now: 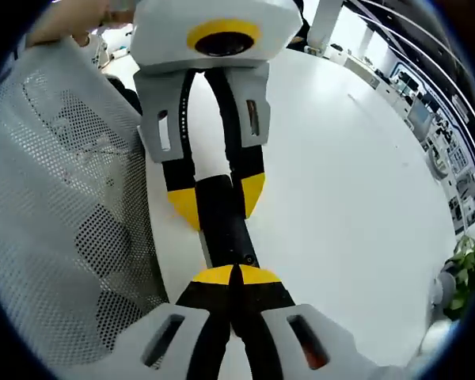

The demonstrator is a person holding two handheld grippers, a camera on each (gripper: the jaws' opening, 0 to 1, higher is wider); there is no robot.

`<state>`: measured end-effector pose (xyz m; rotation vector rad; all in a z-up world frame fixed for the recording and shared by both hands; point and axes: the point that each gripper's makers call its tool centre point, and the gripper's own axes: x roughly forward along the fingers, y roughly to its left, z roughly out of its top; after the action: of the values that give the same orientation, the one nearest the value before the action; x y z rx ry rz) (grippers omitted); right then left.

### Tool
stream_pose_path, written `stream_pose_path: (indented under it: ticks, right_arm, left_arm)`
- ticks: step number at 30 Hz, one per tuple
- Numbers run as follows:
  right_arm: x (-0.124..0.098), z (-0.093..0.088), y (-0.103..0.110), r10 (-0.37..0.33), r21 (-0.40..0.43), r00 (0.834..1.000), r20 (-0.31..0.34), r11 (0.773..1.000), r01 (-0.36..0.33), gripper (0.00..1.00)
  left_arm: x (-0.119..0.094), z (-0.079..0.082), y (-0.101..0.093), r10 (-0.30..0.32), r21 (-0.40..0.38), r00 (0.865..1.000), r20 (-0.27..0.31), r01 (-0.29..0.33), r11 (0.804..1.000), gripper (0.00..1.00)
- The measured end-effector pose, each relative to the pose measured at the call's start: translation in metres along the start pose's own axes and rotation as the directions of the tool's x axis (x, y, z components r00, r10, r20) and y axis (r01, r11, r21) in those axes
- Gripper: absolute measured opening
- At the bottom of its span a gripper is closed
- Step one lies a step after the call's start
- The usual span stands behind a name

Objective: Press the specified remote control buttons in sequence, fully releasing each button before pressing the next.

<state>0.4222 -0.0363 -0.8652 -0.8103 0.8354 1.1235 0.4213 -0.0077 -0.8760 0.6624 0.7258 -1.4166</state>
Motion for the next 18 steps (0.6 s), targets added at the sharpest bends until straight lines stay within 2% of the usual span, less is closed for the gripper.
stream_pose_path:
  ticks: [10,18]
  right_arm:
    - [0.0028,0.0013,-0.0014,0.038,-0.015,0.998,-0.054,0.999,-0.039,0.0]
    - [0.0044,-0.0001,-0.003,0.141,0.092,0.981,-0.133,0.987,-0.129,0.0]
  left_arm:
    - [0.0003,-0.0003,-0.0001,0.0,0.001,1.0,-0.001,0.0,1.0,0.24]
    - [0.0002,-0.0006,-0.0002,-0.003,-0.007,1.0,0.006,0.003,1.0,0.24]
